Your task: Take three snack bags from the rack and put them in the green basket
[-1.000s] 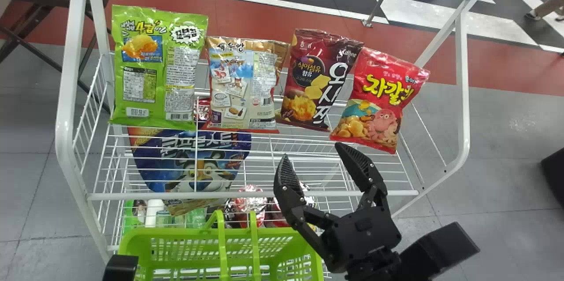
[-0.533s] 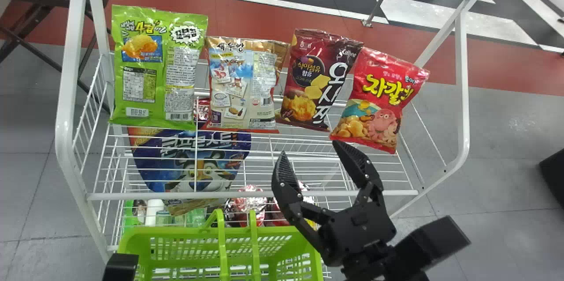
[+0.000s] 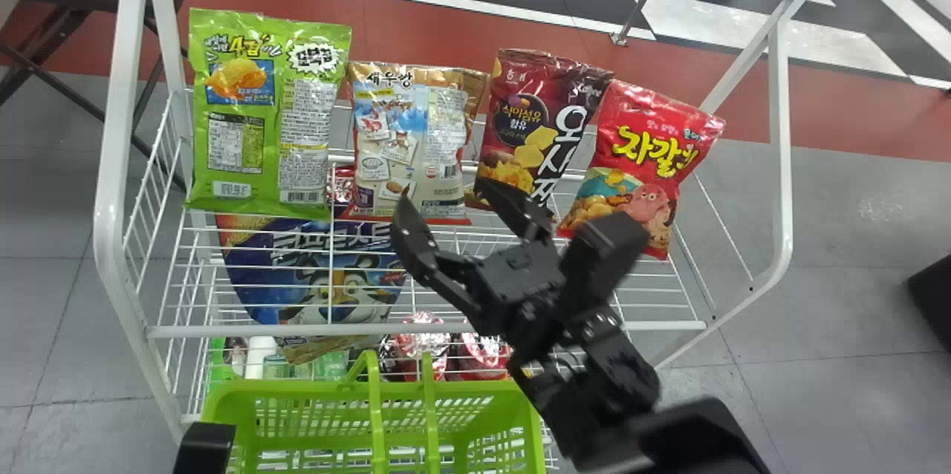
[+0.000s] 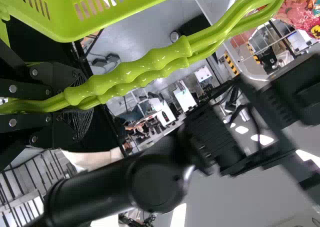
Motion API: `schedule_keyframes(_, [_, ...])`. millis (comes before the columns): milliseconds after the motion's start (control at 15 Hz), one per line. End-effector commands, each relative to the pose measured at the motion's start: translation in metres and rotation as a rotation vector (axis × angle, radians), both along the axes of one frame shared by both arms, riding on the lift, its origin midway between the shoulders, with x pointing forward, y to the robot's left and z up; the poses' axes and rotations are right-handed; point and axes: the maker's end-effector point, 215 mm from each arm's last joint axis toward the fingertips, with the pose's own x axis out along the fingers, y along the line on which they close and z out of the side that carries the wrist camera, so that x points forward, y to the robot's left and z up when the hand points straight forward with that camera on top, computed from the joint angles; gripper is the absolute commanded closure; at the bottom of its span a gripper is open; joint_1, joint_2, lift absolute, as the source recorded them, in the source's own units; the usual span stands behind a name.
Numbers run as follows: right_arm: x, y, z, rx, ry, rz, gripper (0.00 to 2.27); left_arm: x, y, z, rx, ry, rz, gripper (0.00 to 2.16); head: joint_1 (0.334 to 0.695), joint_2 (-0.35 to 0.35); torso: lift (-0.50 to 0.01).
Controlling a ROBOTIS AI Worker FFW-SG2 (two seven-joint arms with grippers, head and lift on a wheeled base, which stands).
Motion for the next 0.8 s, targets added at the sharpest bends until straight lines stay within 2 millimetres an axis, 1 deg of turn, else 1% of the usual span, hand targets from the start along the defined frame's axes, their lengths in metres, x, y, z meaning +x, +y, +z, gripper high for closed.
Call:
schedule_keyframes(0, [0.036,0.034,-0.017,0.002,0.043,0.062,0.14,0.002,0.001,0.001,-0.006,0.005,-0.006,1.27,0.695,-0.350,-0.007])
schedule_keyframes(133, [0.058,0.062,-0.022,0.004,0.068,0.104,0.14,0.003,0.001,0.001,-0.010,0.004,-0.009,1.27,0.695,-0.350,-0.007])
schedule_keyframes(200, [0.068,0.076,-0.022,0.005,0.082,0.124,0.14,0.003,0.001,0.002,-0.015,0.004,-0.015,1.27,0.695,-0.304,-0.007])
schedule_keyframes(267, [0.076,0.090,-0.019,0.004,0.086,0.144,0.14,0.004,0.001,0.002,-0.018,0.004,-0.018,1.27,0.695,-0.281,-0.007])
schedule_keyframes(400, [0.094,0.106,-0.022,0.005,0.108,0.156,0.14,0.004,0.000,0.004,-0.021,-0.003,-0.031,1.27,0.695,-0.229,-0.007])
schedule_keyframes(533, [0.113,0.112,-0.035,0.001,0.137,0.162,0.14,0.003,-0.001,0.004,-0.020,-0.004,-0.035,1.27,0.695,-0.180,-0.007])
schedule_keyframes(600, [0.119,0.117,-0.042,-0.003,0.152,0.181,0.14,0.003,-0.001,0.003,-0.020,-0.003,-0.036,1.27,0.695,-0.169,-0.007])
schedule_keyframes(733, [0.130,0.125,-0.044,0.011,0.160,0.206,0.14,0.003,-0.001,0.003,-0.019,-0.007,-0.042,1.27,0.695,-0.153,-0.007])
